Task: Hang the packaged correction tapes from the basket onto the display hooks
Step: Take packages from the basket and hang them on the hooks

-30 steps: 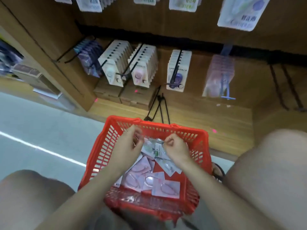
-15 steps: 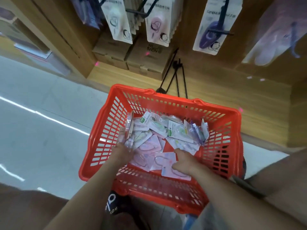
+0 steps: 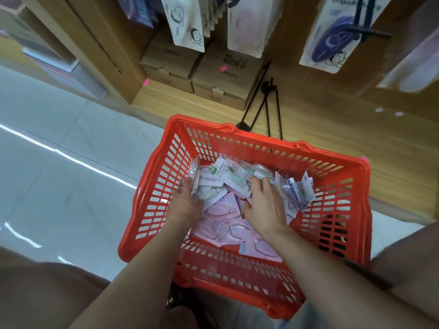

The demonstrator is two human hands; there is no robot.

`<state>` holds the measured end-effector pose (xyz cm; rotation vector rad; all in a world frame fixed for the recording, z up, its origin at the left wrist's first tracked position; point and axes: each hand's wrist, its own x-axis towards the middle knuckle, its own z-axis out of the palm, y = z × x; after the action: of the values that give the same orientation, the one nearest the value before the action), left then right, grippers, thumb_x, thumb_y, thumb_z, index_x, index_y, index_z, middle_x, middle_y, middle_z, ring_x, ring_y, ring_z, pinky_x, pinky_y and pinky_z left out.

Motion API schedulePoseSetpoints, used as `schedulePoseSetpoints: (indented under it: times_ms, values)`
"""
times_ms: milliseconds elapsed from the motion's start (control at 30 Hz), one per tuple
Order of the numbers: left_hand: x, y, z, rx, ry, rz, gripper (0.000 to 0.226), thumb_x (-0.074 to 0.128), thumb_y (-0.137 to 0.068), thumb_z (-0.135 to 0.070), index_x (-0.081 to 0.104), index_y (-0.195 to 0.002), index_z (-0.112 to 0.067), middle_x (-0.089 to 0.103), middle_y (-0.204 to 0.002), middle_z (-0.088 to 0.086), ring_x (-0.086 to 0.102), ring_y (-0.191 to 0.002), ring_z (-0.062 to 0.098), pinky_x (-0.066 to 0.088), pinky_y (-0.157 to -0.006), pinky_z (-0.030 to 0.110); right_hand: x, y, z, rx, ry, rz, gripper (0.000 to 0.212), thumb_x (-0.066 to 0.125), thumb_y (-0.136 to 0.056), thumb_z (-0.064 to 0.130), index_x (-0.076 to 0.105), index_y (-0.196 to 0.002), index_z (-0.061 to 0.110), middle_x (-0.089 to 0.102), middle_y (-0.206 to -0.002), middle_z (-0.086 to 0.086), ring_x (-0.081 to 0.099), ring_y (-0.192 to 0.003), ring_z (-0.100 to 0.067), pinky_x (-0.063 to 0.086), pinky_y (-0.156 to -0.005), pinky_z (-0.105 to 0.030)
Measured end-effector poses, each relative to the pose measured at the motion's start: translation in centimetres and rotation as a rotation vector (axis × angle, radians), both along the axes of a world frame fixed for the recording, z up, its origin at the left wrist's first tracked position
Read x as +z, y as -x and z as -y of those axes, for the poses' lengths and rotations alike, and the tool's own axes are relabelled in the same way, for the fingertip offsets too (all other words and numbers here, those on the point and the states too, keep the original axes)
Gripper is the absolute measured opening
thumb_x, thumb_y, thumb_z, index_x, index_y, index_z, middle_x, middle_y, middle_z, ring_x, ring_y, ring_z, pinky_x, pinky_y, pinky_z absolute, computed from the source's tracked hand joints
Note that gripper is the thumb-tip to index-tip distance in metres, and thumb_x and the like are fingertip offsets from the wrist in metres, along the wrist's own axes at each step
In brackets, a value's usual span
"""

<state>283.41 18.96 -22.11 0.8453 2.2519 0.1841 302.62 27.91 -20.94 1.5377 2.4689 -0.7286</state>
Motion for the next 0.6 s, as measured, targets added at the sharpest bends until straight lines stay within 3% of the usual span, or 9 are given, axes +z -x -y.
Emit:
schedulePoseSetpoints:
  times_ms: [133,267,400,500,600]
  values:
    - [-0.1,0.6,-1.1,-0.061,-0.038,-0.037,0.07,0.056,-0.104,-0.029,0.023,-0.162,-0.009,0.043,-0.157,0.021,0.044,-0.142,0.038,0.04,-0.114,0.046,-0.5,-0.6,-0.7,0.052,0.002,0.083,0.078,0.068,-0.093,0.027,0.029,-0.16,0.019,0.042,-0.139,-0.008,0.046,-0.13,-0.03,0.042,-0.106,-0.038]
    - [-0.5,1.3,-1.8,-0.14,0.053,-0.113,0.064,0.057,-0.105,-0.034,0.03,-0.155,-0.005,0.055,-0.143,0.02,0.057,-0.129,0.036,0.049,-0.106,0.046,-0.7,-0.3,-1.0,0.121,-0.006,0.13,0.073,0.065,-0.096,0.034,0.032,-0.159,0.019,0.044,-0.147,-0.003,0.042,-0.136,-0.027,0.038,-0.112,-0.038]
    - [-1.0,1.7,-2.5,-0.178,0.069,-0.182,0.055,0.057,-0.105,-0.034,0.035,-0.147,-0.007,0.063,-0.129,0.017,0.065,-0.117,0.034,0.055,-0.095,0.044,-0.3,0.8,-1.9,0.174,-0.037,0.04,0.072,0.066,-0.096,0.028,0.034,-0.159,0.014,0.039,-0.159,-0.003,0.035,-0.147,-0.025,0.033,-0.12,-0.038]
    - [-1.3,1.6,-2.9,-0.244,0.094,-0.263,0.063,0.057,-0.105,-0.035,0.029,-0.154,-0.009,0.061,-0.132,0.016,0.067,-0.114,0.032,0.057,-0.091,0.041,-0.4,2.2,-2.9,0.221,-0.037,0.051,0.079,0.068,-0.097,0.033,0.027,-0.161,0.013,0.035,-0.164,-0.004,0.035,-0.151,-0.024,0.028,-0.124,-0.035]
    - [-1.6,1.3,-2.9,-0.31,0.106,-0.315,0.066,0.056,-0.105,-0.033,0.023,-0.158,-0.012,0.054,-0.144,0.018,0.068,-0.114,0.031,0.058,-0.087,0.039,-0.8,3.7,-3.3,0.226,-0.027,0.139,0.085,0.071,-0.096,0.04,0.024,-0.16,0.011,0.036,-0.163,-0.007,0.038,-0.149,-0.026,0.033,-0.122,-0.036]
